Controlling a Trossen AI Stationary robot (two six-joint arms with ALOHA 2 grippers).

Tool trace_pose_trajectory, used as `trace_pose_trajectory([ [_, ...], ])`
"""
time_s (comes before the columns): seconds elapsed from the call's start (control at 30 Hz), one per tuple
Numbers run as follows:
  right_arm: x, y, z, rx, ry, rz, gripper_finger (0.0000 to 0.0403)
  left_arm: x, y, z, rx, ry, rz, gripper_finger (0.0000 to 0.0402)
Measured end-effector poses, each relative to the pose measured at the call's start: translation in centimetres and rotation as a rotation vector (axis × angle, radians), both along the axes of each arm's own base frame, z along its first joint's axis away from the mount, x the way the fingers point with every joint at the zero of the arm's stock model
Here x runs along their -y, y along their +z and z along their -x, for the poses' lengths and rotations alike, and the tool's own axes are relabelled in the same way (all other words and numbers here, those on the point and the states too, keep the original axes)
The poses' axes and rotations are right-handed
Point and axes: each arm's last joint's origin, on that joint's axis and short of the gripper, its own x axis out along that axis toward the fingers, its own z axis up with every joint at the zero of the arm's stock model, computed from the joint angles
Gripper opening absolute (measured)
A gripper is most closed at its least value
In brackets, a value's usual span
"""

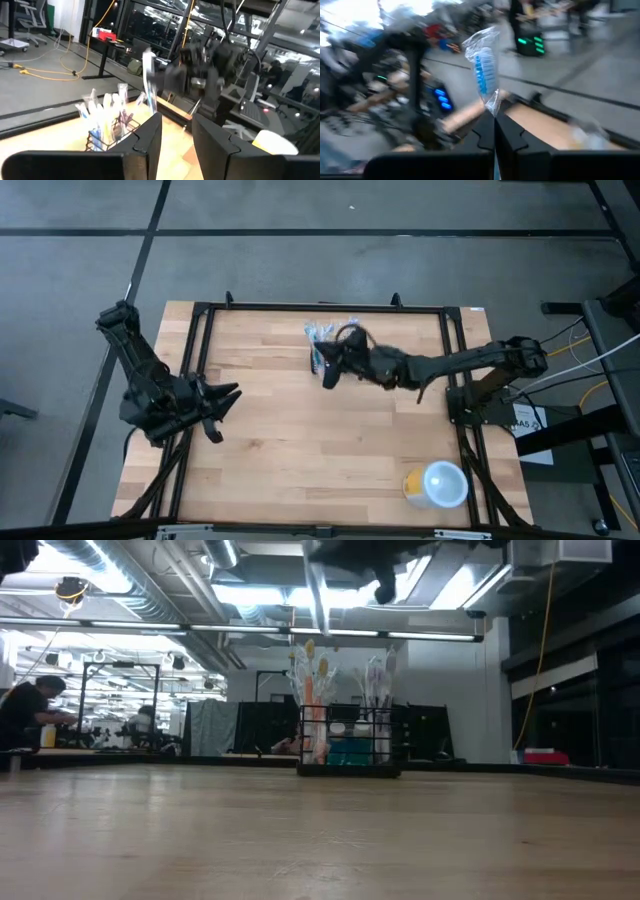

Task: Pick & Place toothbrushing station
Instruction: Put the blue toothbrush into the left section of the mesh organizer

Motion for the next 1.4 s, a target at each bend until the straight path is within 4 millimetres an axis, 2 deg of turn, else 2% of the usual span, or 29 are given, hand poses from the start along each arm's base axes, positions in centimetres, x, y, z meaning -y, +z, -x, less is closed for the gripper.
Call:
trace_pose_trajectory([
  [0.13, 0.6, 1.4, -0.3, 0.106, 0.143, 0.004, 0.0, 0.1, -1.0, -1.1, -0.012, 0.048, -0.019, 0.0113],
  [0.3, -1.3, 1.8, -0.5, 0.037, 0.265, -0.032, 0.0, -1.1, -1.0, -3.0, 0.063, 0.03, 0.018, 0.0137],
  [0.4, -2.8, 1.7, -0.4, -0.018, 0.293, -0.038, 0.0, -2.1, -0.9, -4.0, 0.103, 0.008, 0.025, 0.0152],
  [0.57, -4.2, 2.4, -0.4, 0.008, 0.308, -0.046, 0.0, -3.6, -1.0, -6.0, 0.144, -0.077, 0.037, 0.0166],
  [0.73, -5.2, 1.9, -0.9, 0.0, 0.327, -0.057, 0.0, -4.1, -0.1, -8.8, 0.058, -0.182, 0.019, 0.0165],
  [0.83, -5.6, 1.6, -1.2, -0.01, 0.336, -0.063, 0.0, -4.1, 0.8, -10.2, 0.02, -0.186, 0.009, 0.0166],
  [0.97, -6.3, 1.5, -1.1, -0.014, 0.333, -0.061, 0.0, -4.2, 2.0, -10.8, 0.004, -0.171, -0.03, 0.0171],
  [1.4, -7.2, 1.6, -0.9, -0.005, 0.331, -0.062, 0.0, -5.1, 1.8, -11.4, -0.007, -0.175, 0.002, 0.017],
])
